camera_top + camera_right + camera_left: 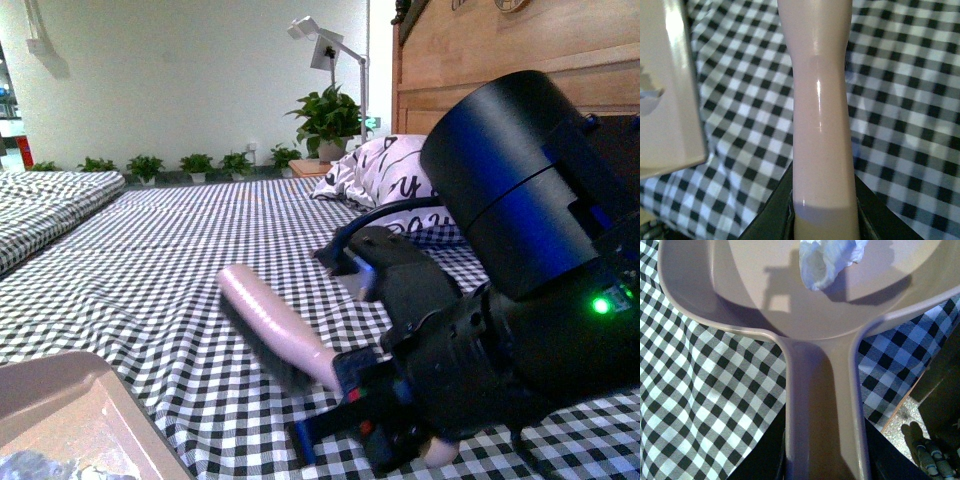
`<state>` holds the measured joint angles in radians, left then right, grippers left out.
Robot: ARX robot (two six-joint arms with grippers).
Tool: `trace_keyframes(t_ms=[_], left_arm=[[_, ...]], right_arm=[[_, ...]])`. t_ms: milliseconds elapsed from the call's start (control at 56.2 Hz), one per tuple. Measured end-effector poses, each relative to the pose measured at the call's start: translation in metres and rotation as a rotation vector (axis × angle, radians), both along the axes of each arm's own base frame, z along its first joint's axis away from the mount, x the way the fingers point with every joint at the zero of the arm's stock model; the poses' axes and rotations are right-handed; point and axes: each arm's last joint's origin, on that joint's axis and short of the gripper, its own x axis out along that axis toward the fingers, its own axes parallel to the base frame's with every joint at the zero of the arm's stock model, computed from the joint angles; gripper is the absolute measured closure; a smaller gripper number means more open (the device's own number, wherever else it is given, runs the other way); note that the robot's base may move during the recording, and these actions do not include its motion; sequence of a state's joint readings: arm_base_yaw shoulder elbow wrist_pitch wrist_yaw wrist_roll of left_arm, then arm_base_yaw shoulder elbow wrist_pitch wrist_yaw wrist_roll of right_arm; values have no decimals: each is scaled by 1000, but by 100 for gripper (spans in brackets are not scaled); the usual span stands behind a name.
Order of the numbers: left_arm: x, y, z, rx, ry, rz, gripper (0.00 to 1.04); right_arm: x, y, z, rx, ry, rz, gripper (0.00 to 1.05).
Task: Clean up trash
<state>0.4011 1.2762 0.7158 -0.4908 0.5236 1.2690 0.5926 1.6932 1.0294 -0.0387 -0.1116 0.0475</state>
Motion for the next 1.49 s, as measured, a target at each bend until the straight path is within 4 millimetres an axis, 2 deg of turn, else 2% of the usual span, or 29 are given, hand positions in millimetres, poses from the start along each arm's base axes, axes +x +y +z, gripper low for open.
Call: trace_keyframes(t_ms=[124,196,267,444,587,658,836,942,1102,1280,1493], left_arm=[[0,0,0,-4,-2,-1,79],[0,1,-3,-67,-55,-6,79],[3,2,-2,-155,-127,-3,79],[9,8,9,-220,-212,99,79],[10,10,21,-240,-279,169,79],[11,11,35,-229,-363,238,79],[13,9,61,-235,-529,421,79],[8,5,80,-285,-626,534,79],[-10,-8,105,-402,-711,578,79],[-39,-21,125,-494,-766,554,79],[-68,-29,125,-558,-762,549,79]], right_arm=[[10,-18,7,27,-8,-73,85],[13,-29,15,50,-20,-105,85],[15,-44,29,84,-44,-139,85],[9,-89,74,167,-139,-214,85],[-8,-119,101,212,-197,-253,85],[-25,-139,116,245,-229,-267,85],[-54,-168,138,320,-276,-311,85],[-76,-184,154,379,-317,-363,85],[-108,-190,170,467,-353,-381,85],[-140,-184,180,507,-369,-373,85],[-167,-171,187,543,-393,-386,85]])
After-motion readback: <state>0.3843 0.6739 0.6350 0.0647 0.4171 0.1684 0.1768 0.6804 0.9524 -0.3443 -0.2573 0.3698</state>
